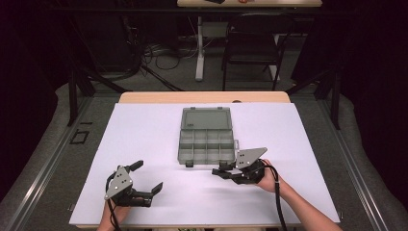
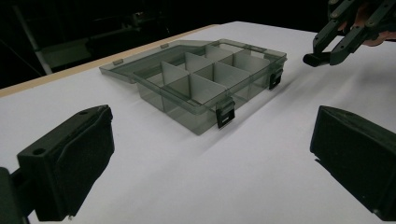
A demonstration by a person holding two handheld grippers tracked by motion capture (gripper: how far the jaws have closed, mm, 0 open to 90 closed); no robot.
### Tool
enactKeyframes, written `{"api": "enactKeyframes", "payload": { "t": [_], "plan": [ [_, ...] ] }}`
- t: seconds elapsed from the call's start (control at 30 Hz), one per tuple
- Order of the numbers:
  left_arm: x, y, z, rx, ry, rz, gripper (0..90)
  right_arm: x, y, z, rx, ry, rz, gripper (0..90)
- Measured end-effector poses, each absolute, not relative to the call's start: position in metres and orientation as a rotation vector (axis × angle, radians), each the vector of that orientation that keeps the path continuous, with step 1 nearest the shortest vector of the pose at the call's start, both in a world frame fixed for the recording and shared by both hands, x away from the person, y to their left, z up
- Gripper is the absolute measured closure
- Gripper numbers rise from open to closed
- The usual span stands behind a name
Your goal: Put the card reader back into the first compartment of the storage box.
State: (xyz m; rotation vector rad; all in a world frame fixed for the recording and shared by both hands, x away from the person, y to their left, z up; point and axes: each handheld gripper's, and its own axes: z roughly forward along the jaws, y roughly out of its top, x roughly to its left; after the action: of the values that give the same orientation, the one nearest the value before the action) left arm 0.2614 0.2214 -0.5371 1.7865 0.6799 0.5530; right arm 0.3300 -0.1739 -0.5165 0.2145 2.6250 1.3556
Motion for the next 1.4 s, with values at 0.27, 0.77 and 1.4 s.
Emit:
{"api": "enactKeyframes", "payload": {
  "t": [0.27,0.77,1.4],
  "plan": [
    [0.261,0.221,-0.537,1.786,0.678,0.552,0.0,0.330,-0.174,-0.514,0.221,2.617,1.356,73.8],
    [0.261,0.221,-0.537,1.788,0.681,0.553,0.0,0.332,-0.179,-0.507,0.263,2.577,1.369,73.8],
    [0.261,0.221,-0.537,1.793,0.677,0.548,0.0,0.333,-0.181,-0.502,0.322,2.536,1.362,73.8]
  ]
}}
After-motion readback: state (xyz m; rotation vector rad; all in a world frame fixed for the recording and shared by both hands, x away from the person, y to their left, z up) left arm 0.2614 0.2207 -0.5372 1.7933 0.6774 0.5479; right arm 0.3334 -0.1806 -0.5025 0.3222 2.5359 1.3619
